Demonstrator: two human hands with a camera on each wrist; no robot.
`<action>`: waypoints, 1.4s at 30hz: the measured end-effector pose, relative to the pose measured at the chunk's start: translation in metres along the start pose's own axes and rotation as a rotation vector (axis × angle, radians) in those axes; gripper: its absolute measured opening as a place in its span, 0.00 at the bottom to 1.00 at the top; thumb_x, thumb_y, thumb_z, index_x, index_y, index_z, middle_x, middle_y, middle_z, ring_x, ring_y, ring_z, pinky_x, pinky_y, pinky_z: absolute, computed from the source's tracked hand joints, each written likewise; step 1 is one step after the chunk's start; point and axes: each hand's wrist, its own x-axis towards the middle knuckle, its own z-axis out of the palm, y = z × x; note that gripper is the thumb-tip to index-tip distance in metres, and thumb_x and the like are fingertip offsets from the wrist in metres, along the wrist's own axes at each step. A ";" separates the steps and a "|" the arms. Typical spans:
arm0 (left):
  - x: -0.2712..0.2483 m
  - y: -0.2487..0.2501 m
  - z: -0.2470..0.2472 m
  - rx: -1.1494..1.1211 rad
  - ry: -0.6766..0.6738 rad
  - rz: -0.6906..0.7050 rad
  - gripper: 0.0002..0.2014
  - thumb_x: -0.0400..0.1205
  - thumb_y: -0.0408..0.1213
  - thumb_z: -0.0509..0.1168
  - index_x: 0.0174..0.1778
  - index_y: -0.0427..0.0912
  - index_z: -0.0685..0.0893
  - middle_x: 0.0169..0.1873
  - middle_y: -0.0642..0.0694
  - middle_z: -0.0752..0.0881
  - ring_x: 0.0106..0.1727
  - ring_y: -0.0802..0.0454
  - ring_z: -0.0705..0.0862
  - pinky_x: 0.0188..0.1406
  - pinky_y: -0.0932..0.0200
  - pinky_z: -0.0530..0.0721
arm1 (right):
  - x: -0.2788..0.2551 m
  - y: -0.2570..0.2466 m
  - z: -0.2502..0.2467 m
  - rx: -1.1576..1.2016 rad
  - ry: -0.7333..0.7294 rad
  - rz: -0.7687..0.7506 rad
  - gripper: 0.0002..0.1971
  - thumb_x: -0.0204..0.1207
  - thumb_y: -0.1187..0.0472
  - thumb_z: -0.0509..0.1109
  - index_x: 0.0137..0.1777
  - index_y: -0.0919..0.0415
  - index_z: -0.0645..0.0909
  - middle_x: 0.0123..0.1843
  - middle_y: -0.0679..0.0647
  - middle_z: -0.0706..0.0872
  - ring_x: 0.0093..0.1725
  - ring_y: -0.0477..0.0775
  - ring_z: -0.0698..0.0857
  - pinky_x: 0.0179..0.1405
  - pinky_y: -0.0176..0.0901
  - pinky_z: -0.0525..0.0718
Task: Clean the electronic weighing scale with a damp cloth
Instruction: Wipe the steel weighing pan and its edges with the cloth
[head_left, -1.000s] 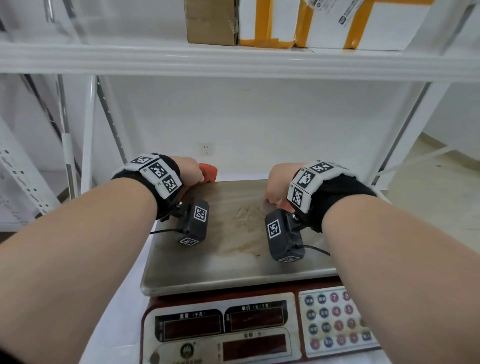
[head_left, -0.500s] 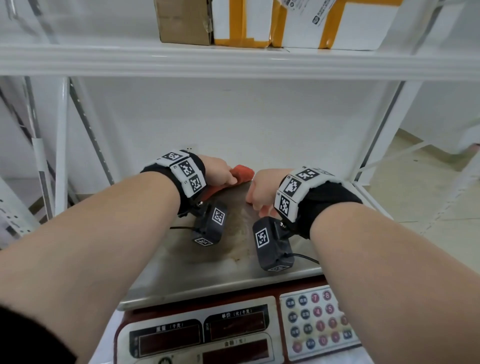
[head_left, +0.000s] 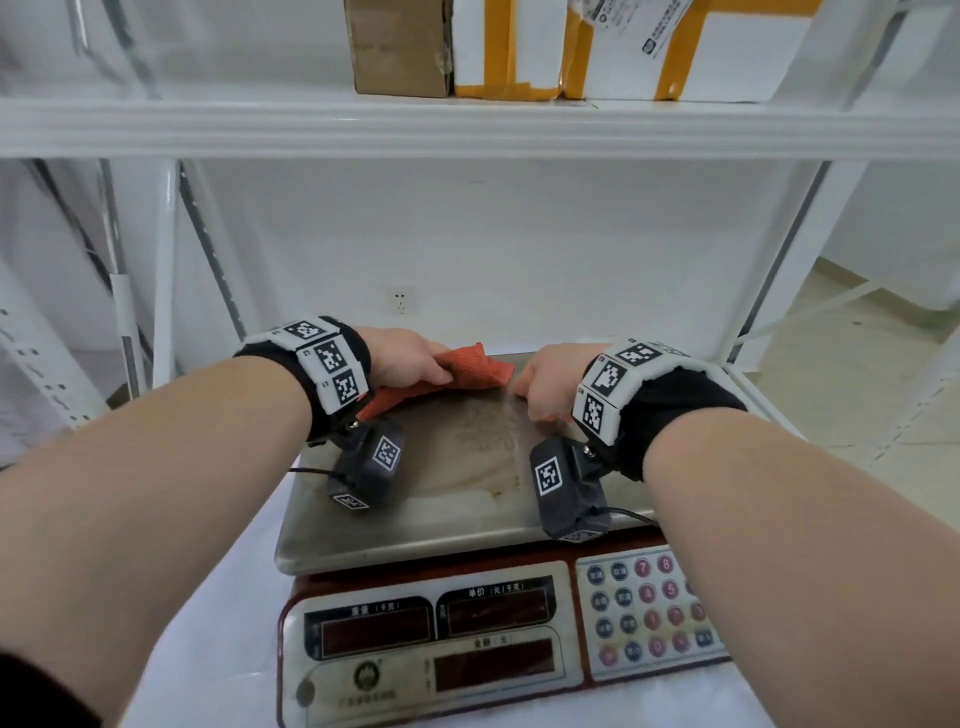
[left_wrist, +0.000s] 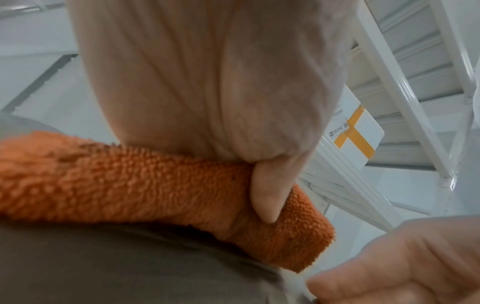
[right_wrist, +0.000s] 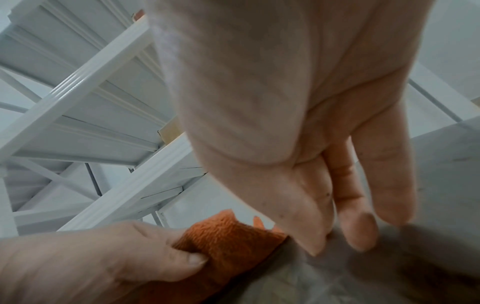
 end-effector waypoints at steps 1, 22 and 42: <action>-0.005 -0.002 0.001 -0.015 -0.001 -0.009 0.18 0.84 0.36 0.60 0.70 0.49 0.78 0.65 0.43 0.83 0.67 0.42 0.79 0.72 0.48 0.73 | -0.001 0.001 0.002 0.013 0.006 0.002 0.23 0.64 0.57 0.70 0.62 0.53 0.83 0.59 0.57 0.86 0.58 0.62 0.85 0.59 0.55 0.84; -0.075 -0.006 0.009 0.344 0.227 -0.304 0.22 0.89 0.40 0.47 0.77 0.34 0.66 0.71 0.35 0.75 0.72 0.40 0.74 0.65 0.57 0.70 | -0.030 0.000 0.015 -0.001 0.144 -0.009 0.18 0.71 0.59 0.65 0.60 0.56 0.84 0.58 0.58 0.86 0.58 0.61 0.85 0.57 0.52 0.85; -0.093 -0.012 0.022 0.428 0.102 -0.183 0.16 0.85 0.44 0.57 0.66 0.42 0.77 0.64 0.42 0.81 0.64 0.43 0.78 0.60 0.57 0.73 | -0.037 0.003 0.017 0.008 0.096 -0.007 0.20 0.67 0.59 0.67 0.60 0.55 0.85 0.59 0.58 0.86 0.59 0.61 0.84 0.59 0.53 0.84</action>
